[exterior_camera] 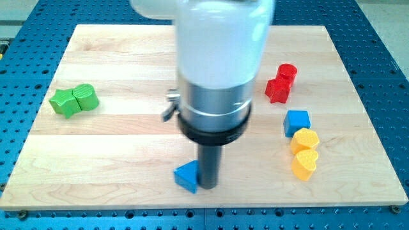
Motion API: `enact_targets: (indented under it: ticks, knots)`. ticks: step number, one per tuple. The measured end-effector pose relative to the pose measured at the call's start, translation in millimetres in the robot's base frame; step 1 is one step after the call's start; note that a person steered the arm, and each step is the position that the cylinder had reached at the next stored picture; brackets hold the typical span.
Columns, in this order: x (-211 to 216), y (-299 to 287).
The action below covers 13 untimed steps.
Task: Slide the blue cube to the top of the blue triangle
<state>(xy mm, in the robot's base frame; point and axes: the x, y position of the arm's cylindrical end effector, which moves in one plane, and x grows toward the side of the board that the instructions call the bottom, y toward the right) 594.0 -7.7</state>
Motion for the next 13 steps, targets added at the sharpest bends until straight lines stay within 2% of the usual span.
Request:
enact_targets:
  ticks: [1, 2, 3, 5, 6, 8, 9, 10, 11, 12, 13]
  knots:
    - [-19.5, 2.0]
    - [-74.8, 37.4]
    - [-136.9, 92.2]
    - [-148.5, 263.2]
    - [-120.1, 245.6]
    - [-109.2, 77.4]
    - [-90.0, 77.4]
    - [-81.0, 107.0]
    - [-53.0, 90.2]
    - [-34.8, 19.9]
    - [-35.7, 29.6]
